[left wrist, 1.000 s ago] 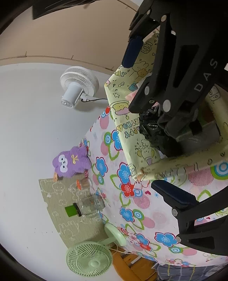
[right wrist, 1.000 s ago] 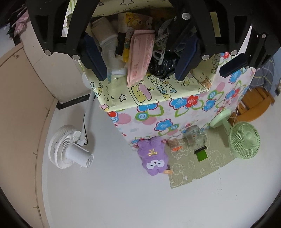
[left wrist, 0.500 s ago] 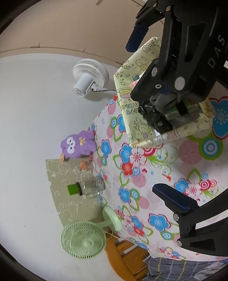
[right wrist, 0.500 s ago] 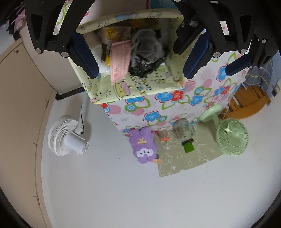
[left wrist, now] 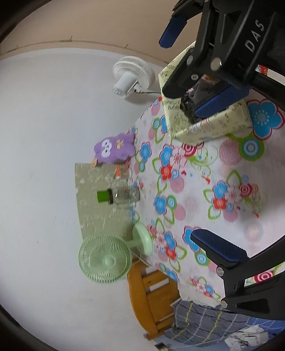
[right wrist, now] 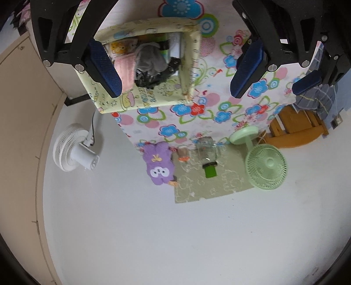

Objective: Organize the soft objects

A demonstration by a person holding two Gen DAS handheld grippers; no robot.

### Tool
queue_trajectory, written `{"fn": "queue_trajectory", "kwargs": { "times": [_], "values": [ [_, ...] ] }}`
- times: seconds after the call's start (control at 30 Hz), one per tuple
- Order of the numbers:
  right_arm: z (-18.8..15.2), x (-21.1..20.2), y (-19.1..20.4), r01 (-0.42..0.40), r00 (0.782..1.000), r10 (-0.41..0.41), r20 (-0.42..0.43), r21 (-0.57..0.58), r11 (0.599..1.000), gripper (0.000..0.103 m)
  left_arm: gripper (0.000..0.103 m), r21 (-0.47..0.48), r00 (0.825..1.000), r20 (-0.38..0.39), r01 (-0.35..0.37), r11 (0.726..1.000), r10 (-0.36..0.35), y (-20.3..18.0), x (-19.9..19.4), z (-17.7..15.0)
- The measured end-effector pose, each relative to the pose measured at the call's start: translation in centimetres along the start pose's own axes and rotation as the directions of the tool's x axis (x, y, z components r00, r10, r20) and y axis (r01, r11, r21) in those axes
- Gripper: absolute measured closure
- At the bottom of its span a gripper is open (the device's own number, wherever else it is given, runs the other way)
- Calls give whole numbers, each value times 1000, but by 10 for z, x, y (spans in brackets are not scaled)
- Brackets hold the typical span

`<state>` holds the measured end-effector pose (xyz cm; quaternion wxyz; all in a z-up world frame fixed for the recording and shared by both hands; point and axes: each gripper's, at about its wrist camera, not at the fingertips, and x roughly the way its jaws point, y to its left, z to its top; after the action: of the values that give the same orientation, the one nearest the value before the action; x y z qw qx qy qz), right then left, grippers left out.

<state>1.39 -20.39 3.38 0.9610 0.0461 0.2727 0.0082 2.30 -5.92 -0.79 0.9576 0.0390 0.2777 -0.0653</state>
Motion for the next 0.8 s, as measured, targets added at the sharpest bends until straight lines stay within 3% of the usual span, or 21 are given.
{"fn": "queue_trajectory", "kwargs": {
  "times": [0.3,0.8],
  "values": [
    [4,-17,22,-25,999,26,35,-31,999,2,0,-73,997,34,-72,995,75,38,-21,-5],
    [1,-32,27,-34,997,35,67,-17,999,2,0,-140,990,80,-108,984,120,71,-49,-14]
  ]
}}
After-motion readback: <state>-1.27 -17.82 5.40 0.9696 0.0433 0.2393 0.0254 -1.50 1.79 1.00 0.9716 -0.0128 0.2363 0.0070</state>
